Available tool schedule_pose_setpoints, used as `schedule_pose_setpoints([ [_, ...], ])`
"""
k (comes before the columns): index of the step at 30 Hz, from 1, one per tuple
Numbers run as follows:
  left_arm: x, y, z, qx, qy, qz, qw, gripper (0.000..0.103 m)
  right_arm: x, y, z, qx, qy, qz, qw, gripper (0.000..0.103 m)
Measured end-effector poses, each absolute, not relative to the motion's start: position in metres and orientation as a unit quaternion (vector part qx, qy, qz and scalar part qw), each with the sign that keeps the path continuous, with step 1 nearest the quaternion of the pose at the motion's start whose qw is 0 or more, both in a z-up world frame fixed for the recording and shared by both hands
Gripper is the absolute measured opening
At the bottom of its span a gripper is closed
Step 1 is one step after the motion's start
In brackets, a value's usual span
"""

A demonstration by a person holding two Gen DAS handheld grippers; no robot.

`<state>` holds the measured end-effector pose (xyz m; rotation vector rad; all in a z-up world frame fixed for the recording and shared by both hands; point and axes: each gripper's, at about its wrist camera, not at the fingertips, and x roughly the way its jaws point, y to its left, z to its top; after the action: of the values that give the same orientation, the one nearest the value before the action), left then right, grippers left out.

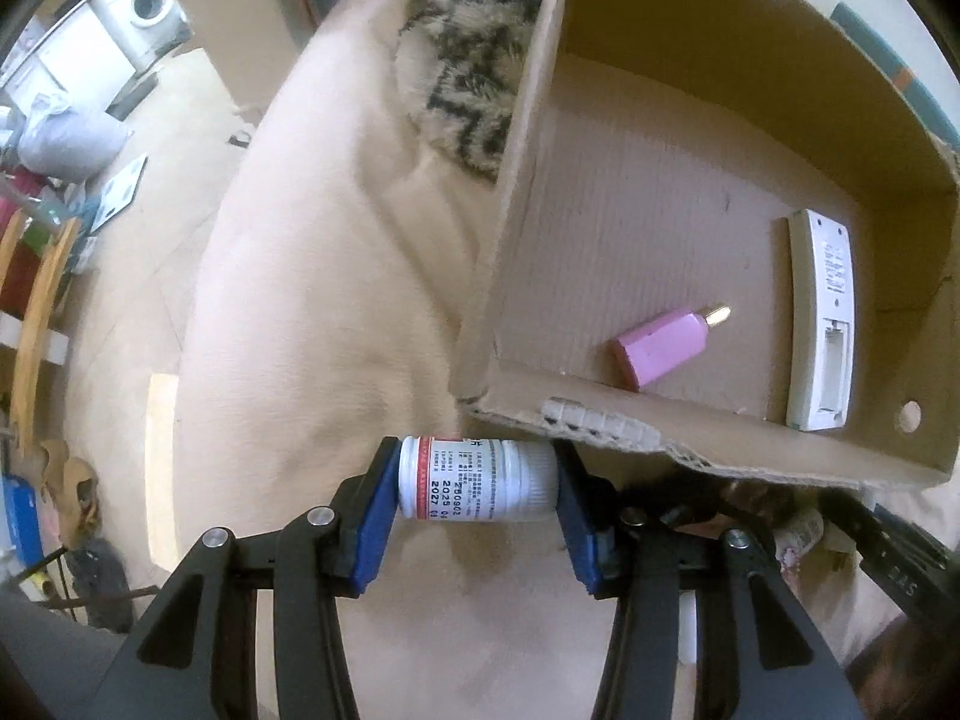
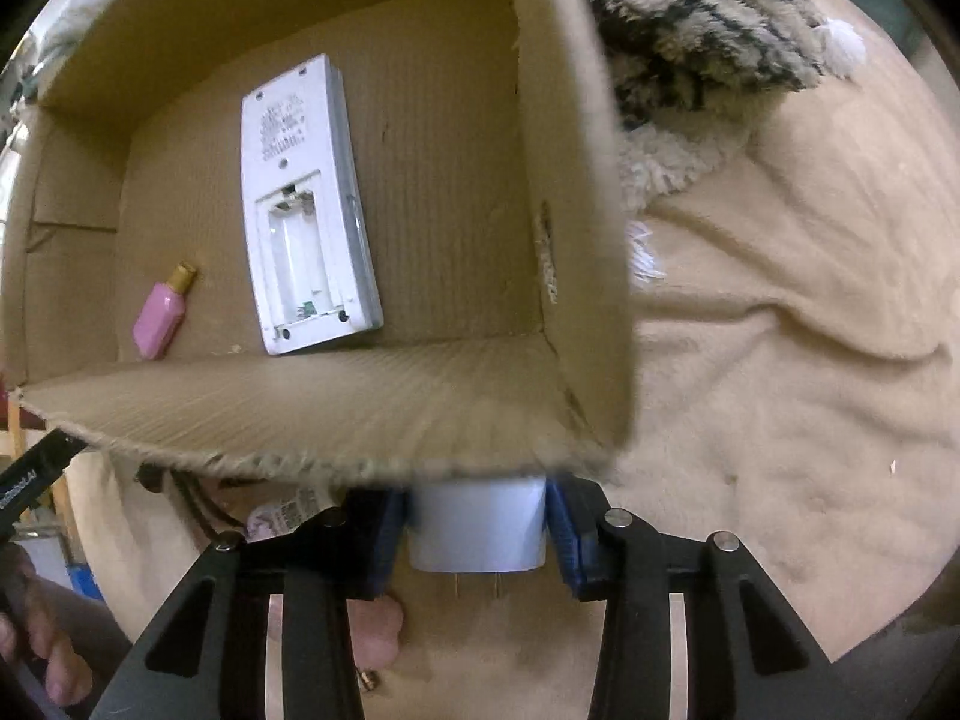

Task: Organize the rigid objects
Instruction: 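Carry the pill bottle and charger into the box and open both grippers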

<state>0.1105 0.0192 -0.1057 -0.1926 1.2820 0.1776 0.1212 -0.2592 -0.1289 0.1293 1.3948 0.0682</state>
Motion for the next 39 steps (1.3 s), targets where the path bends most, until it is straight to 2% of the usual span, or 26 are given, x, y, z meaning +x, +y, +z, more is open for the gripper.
schedule_pose_setpoints([
  [18, 0.048, 0.034, -0.070, -0.095, 0.573, 0.104, 0.807, 0.045, 0.055, -0.273, -0.060, 0.118, 0.587, 0.117, 0.793, 0.044],
  [29, 0.031, 0.016, -0.037, -0.110, 0.554, 0.084, 0.821, 0.045, 0.044, -0.260, -0.003, 0.086, 0.470, 0.153, 0.865, 0.044],
  [39, 0.054, 0.010, 0.031, -0.070, 0.462, 0.089, 0.880, 0.045, 0.073, -0.260, 0.037, 0.098, 0.385, 0.178, 0.900, 0.044],
])
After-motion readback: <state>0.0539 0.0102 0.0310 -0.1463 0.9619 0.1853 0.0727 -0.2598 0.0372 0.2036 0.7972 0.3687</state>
